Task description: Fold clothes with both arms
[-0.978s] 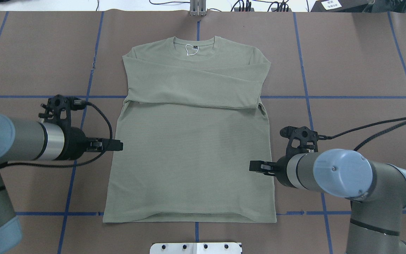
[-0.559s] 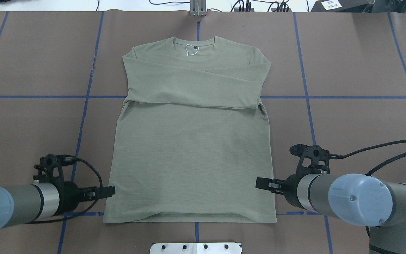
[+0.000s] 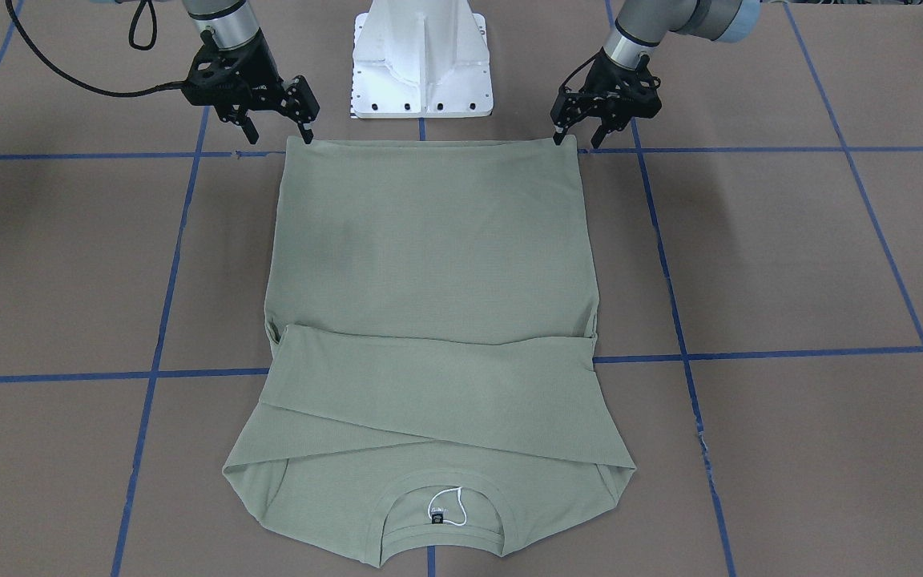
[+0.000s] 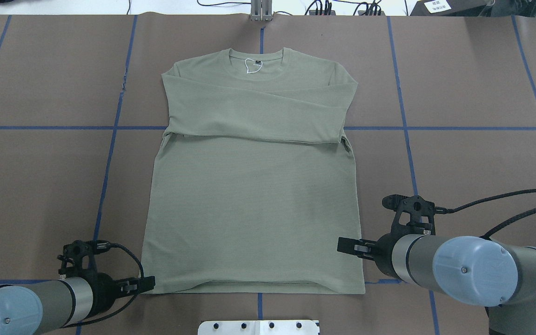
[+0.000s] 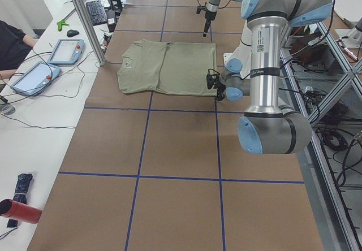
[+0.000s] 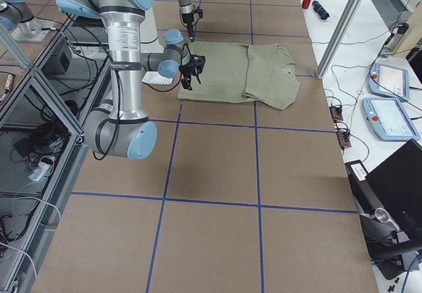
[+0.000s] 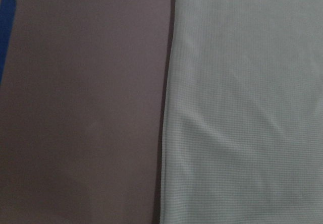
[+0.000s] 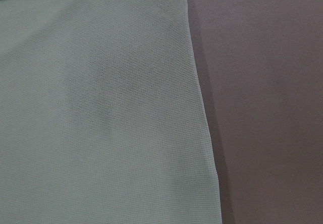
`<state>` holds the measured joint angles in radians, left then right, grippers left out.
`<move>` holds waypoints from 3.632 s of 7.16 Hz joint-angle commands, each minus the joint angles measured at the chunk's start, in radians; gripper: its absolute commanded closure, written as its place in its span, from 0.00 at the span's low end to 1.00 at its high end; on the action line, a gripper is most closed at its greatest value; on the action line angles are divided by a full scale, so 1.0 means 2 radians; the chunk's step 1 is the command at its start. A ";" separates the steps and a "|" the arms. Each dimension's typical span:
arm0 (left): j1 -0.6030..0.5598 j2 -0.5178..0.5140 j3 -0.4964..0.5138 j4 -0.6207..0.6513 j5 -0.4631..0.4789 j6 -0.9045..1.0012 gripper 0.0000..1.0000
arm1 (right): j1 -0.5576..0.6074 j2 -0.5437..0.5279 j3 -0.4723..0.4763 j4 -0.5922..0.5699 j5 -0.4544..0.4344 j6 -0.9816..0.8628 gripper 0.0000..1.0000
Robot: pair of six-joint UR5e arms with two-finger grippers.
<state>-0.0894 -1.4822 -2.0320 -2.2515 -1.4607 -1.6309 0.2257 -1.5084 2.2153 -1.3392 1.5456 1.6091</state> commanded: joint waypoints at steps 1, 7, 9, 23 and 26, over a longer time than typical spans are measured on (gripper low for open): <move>0.002 -0.011 0.001 0.004 0.002 -0.004 0.30 | -0.002 0.000 0.000 0.000 0.000 0.000 0.00; 0.004 -0.014 0.003 0.004 0.001 -0.003 1.00 | -0.011 -0.001 -0.001 0.000 -0.011 0.000 0.00; 0.003 -0.011 0.001 0.004 0.001 -0.001 1.00 | -0.023 -0.013 -0.002 0.001 -0.024 0.011 0.00; -0.014 -0.014 -0.036 0.014 -0.031 0.003 1.00 | -0.139 -0.013 -0.034 -0.025 -0.145 0.294 0.32; -0.014 -0.014 -0.036 0.014 -0.031 0.003 1.00 | -0.140 -0.009 -0.055 -0.025 -0.157 0.294 0.32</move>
<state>-0.1166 -1.5110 -2.1045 -2.2243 -1.5217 -1.6245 -0.0543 -1.5274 2.1203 -1.3882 1.2429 2.1966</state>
